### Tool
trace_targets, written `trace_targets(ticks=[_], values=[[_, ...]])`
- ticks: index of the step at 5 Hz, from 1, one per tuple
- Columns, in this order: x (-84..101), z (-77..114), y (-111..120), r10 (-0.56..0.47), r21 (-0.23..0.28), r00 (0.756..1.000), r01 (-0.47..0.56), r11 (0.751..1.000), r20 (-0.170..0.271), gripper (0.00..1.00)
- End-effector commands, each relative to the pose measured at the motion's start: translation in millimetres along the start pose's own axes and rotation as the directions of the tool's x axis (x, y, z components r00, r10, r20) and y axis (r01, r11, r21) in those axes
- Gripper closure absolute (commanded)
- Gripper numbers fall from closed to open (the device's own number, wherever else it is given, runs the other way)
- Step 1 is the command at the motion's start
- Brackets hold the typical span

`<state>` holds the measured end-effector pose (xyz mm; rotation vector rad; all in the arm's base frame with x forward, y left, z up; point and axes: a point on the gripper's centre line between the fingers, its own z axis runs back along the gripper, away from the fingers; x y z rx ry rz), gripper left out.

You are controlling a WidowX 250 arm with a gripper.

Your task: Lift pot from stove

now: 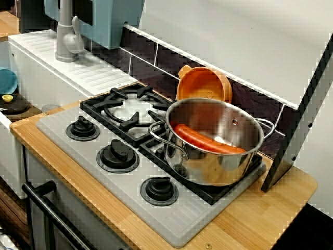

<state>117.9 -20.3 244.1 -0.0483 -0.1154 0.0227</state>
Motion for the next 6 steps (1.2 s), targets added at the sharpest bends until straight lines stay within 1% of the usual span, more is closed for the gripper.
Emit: trace_targets(ticks=[1, 2, 3, 4, 5, 6], values=[[0.0, 0.0, 0.0, 0.0, 0.0, 1.0, 0.0, 1.0, 0.0, 0.0], [15.8, -12.4, -15.9, 0.016, 0.051, 0.999, -0.018, 0.999, 0.042, 0.0], [37.2, -20.4, -18.0, 0.094, 0.085, 0.99, -0.103, 0.991, 0.104, 0.0], [66.4, -32.3, -17.8, 0.163, 0.116, 0.962, -0.191, 0.975, 0.217, 0.0], [90.4, -47.8, -20.0, 0.169, 0.158, 0.939, -0.224, 0.962, 0.3, 0.0], [111.2, -66.5, -26.6, 0.114, 0.216, 0.92, -0.206, 0.955, 0.374, 0.0]])
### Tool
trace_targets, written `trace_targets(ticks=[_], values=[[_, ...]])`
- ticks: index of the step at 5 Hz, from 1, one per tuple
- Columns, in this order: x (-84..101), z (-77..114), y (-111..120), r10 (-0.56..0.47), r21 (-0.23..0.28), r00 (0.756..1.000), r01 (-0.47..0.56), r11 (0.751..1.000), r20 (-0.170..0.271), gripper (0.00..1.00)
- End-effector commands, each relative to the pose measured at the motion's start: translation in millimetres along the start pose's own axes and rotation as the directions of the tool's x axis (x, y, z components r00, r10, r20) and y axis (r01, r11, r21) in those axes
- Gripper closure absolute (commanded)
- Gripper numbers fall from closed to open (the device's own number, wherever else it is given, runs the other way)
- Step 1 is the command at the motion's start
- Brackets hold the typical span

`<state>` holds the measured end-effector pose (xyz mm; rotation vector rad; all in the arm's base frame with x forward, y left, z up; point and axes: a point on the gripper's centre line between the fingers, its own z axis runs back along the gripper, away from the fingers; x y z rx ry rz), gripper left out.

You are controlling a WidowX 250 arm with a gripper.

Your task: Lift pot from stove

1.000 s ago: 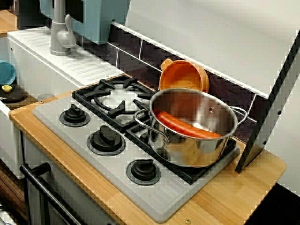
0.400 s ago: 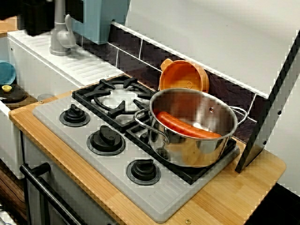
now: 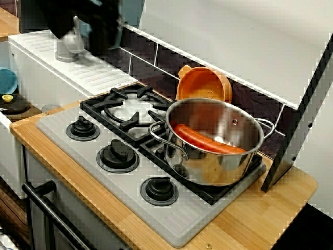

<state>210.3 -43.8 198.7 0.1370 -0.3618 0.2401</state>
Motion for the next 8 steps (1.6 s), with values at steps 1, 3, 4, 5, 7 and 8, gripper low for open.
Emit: trace_targets(ticks=[1, 3, 4, 5, 7, 8], values=[[29.3, -34.5, -23.5, -0.095, 0.112, 0.985, 0.08, 0.991, 0.146, 0.0], [42.0, -60.5, -27.2, -0.237, 0.212, 0.951, 0.194, 0.958, 0.199, 0.0], [48.7, -63.3, -25.3, -0.339, 0.213, 0.927, 0.303, 0.929, 0.161, 0.0], [52.7, -59.6, -23.7, -0.418, 0.217, 0.888, 0.377, 0.901, 0.193, 0.0], [54.8, -62.7, -32.4, -0.537, 0.289, 0.792, 0.462, 0.838, 0.29, 0.0], [64.2, -64.9, -37.8, -0.551, 0.333, 0.759, 0.449, 0.829, 0.347, 0.0]])
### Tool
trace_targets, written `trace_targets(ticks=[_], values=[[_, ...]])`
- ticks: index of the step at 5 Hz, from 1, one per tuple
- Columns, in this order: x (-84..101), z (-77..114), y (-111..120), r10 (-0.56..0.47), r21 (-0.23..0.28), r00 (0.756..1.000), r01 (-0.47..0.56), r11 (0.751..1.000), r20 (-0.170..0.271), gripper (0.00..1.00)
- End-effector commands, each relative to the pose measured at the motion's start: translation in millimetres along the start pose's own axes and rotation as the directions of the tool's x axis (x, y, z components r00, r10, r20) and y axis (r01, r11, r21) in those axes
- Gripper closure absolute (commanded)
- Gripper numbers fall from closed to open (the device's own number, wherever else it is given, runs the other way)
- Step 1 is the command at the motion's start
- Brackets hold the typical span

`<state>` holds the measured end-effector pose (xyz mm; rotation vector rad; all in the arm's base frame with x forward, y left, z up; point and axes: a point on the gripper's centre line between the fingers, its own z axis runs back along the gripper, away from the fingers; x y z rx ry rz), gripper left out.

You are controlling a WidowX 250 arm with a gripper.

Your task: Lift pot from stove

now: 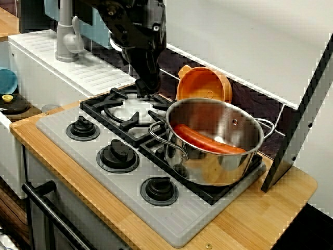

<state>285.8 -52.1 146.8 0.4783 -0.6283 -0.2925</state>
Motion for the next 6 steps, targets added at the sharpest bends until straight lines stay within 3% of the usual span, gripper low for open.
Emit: trace_targets(ticks=[1, 3, 4, 6], values=[[31.4, -11.3, 9.8, -0.025, 0.079, 0.993, 0.017, 0.997, 0.112, 0.0], [50.9, -39.2, 26.6, -0.067, 0.07, 0.994, 0.061, 0.996, 0.09, 0.0], [55.6, -39.1, 34.4, -0.099, 0.035, 0.988, 0.095, 0.995, 0.116, 0.0], [51.8, -36.9, 22.8, -0.248, 0.001, 0.937, 0.255, 0.967, 0.245, 0.0]])
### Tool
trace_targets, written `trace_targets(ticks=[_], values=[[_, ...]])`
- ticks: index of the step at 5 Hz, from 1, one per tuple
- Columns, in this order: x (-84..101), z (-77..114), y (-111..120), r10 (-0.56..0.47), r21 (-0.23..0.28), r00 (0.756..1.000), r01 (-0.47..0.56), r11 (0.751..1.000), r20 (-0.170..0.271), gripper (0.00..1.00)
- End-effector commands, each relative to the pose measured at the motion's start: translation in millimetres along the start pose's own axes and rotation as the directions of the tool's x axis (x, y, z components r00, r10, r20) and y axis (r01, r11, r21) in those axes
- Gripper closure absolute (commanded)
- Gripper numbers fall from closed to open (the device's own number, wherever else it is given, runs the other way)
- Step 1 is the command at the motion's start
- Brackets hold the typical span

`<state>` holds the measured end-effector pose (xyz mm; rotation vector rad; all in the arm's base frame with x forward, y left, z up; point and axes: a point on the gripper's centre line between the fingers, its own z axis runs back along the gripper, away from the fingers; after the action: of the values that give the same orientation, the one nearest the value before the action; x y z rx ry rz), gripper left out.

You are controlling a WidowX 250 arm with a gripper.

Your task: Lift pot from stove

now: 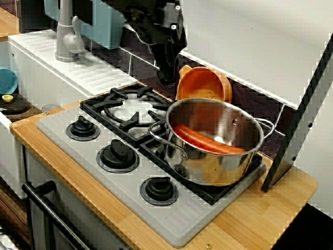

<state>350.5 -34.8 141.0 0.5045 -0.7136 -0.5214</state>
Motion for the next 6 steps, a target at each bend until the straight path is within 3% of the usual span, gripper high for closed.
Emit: trace_targets(ticks=[1, 3, 4, 6], values=[[12.0, 10.6, -0.7, -0.133, 0.03, 0.98, 0.13, 0.991, 0.147, 0.0], [22.7, 1.0, 1.2, -0.133, 0.053, 0.978, 0.126, 0.991, 0.16, 0.0], [28.2, -12.2, -0.8, -0.135, 0.054, 0.98, 0.129, 0.99, 0.145, 0.0], [38.8, -15.5, -7.2, -0.114, 0.042, 0.981, 0.108, 0.993, 0.157, 0.0]])
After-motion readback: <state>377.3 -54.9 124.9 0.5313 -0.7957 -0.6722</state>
